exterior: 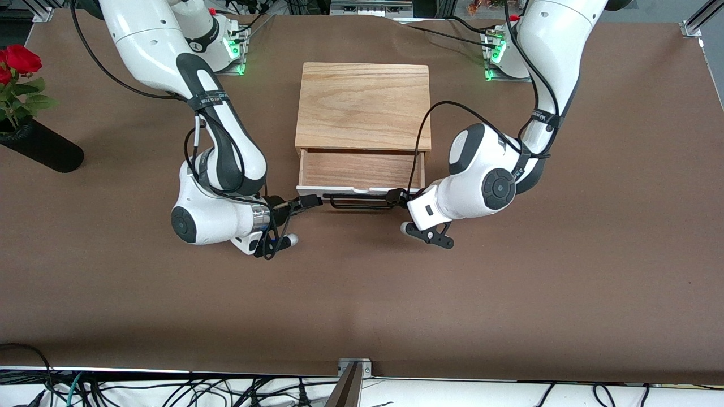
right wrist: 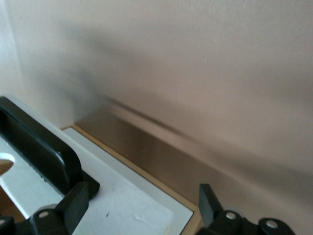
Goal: Close drawer with both arms simultaneously
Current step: 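Press both grippers against the drawer front beside the black handle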
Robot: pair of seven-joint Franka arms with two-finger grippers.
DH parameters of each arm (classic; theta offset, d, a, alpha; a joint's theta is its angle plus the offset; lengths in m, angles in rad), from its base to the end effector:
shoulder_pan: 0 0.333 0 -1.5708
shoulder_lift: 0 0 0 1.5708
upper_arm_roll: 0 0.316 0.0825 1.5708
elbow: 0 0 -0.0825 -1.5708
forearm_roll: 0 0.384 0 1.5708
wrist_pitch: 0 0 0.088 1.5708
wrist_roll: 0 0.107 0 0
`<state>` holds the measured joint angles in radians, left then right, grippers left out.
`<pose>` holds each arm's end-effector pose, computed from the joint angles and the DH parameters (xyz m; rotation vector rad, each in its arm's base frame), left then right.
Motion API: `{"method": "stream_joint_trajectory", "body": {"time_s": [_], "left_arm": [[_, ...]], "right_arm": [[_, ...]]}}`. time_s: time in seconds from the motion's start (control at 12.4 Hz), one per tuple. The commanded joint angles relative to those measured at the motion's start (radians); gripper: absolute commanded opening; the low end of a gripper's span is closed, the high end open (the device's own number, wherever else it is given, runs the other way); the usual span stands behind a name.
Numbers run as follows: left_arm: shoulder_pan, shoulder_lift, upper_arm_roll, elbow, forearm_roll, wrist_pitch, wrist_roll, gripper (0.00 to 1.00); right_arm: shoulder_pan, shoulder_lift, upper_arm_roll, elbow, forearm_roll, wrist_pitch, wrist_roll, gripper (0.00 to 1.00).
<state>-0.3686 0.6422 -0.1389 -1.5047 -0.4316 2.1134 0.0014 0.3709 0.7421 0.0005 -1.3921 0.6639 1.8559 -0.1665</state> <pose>0.6186 -0.3475 0.2953 2.6874 -0.3378 -0.1970 0.6415 0.3013 0.2618 -2.5128 -0.3198 0.4308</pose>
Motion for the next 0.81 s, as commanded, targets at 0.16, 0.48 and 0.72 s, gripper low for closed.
{"method": "stream_joint_trajectory", "body": {"time_s": [0.16, 0.48, 0.72], "left_arm": [[0.002, -0.006, -0.016, -0.014, -0.039, -0.015, -0.003, 1.00], [0.002, -0.007, -0.024, -0.031, -0.041, -0.018, -0.006, 1.00], [0.003, -0.007, -0.024, -0.032, -0.059, -0.036, -0.008, 1.00]], "right_arm": [[-0.006, -0.015, -0.002, -0.016, 0.022, -0.072, -0.021, 1.00], [-0.006, -0.015, -0.002, -0.018, 0.022, -0.087, -0.021, 1.00], [-0.004, -0.016, -0.002, -0.034, 0.022, -0.104, -0.021, 1.00]]}}
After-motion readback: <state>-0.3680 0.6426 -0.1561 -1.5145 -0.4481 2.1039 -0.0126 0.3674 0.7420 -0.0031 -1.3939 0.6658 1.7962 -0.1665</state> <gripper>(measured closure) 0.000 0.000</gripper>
